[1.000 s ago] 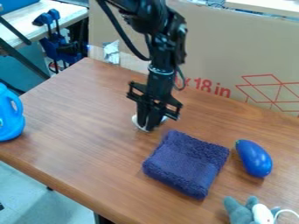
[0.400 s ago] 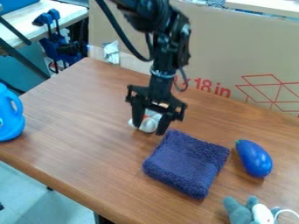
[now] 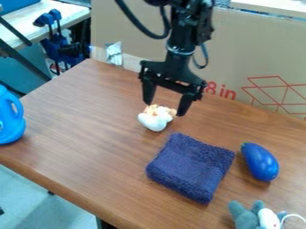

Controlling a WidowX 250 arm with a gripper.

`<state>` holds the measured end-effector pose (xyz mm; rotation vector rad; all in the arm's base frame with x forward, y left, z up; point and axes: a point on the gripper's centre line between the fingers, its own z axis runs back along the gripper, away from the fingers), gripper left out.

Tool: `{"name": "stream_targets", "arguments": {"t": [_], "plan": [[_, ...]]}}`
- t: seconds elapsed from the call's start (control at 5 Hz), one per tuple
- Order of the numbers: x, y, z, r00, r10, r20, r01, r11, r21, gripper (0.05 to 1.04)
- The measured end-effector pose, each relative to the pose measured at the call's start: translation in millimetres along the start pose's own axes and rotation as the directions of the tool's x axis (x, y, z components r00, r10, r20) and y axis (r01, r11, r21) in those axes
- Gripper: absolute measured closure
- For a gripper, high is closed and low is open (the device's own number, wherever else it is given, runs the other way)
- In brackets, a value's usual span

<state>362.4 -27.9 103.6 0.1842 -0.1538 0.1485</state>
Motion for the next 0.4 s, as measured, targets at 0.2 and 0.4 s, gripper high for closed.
{"name": "stream_targets", "arguments": {"t": [0.2, 0.4], "plan": [[-24.3, -18.7, 21.2, 0.994, -0.077, -0.072, 0.080, 0.996, 0.031, 0.073], [-28.0, -23.5, 22.7, 0.992, -0.094, -0.080, 0.097, 0.995, 0.030, 0.073]]}}
